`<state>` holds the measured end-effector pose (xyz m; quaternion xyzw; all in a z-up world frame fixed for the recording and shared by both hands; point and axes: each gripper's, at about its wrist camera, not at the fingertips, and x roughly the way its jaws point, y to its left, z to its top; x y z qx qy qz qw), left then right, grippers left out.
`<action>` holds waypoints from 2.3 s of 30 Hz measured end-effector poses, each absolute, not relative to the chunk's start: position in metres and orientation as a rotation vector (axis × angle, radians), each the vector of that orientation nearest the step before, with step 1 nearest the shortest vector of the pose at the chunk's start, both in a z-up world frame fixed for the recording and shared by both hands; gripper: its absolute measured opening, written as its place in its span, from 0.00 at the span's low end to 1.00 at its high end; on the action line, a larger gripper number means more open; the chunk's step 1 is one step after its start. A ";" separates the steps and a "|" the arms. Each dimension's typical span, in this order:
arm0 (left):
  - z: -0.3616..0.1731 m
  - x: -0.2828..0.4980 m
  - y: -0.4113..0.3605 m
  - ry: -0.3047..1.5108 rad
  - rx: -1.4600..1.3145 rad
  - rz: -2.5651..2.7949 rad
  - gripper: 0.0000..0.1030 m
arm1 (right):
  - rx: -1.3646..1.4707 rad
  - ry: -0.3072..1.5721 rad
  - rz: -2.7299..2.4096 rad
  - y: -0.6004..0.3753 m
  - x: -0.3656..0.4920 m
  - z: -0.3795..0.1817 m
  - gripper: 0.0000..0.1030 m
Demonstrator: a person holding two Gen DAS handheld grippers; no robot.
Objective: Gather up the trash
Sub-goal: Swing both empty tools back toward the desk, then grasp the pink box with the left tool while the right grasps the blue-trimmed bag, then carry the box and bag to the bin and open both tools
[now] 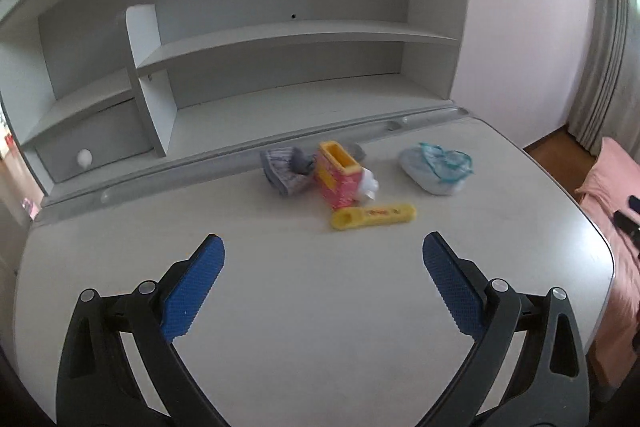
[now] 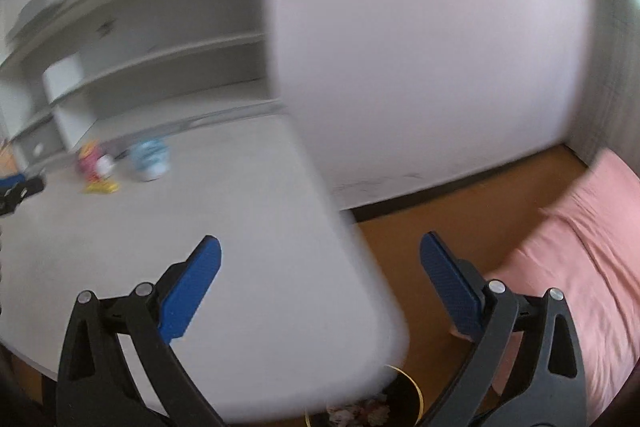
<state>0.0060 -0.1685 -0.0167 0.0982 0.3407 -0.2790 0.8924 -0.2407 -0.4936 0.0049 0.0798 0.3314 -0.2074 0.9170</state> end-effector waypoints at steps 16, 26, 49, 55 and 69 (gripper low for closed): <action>-0.041 0.083 -0.229 0.784 0.236 -0.600 0.68 | 0.049 0.807 -0.132 -0.427 -0.081 -0.016 0.93; -0.048 0.095 -0.210 0.851 0.217 -0.632 0.40 | 0.011 0.850 -0.046 -0.417 -0.014 -0.028 0.93; -0.018 0.061 -0.174 0.810 0.162 -0.673 0.16 | 0.104 0.815 0.007 -0.414 -0.043 -0.009 0.25; -0.008 0.044 -0.161 0.785 0.156 -0.654 0.16 | 0.136 0.825 0.004 -0.411 -0.068 -0.011 0.25; 0.018 -0.033 -0.231 0.727 0.219 -0.953 0.16 | 0.307 0.669 -0.177 -0.469 -0.180 0.020 0.25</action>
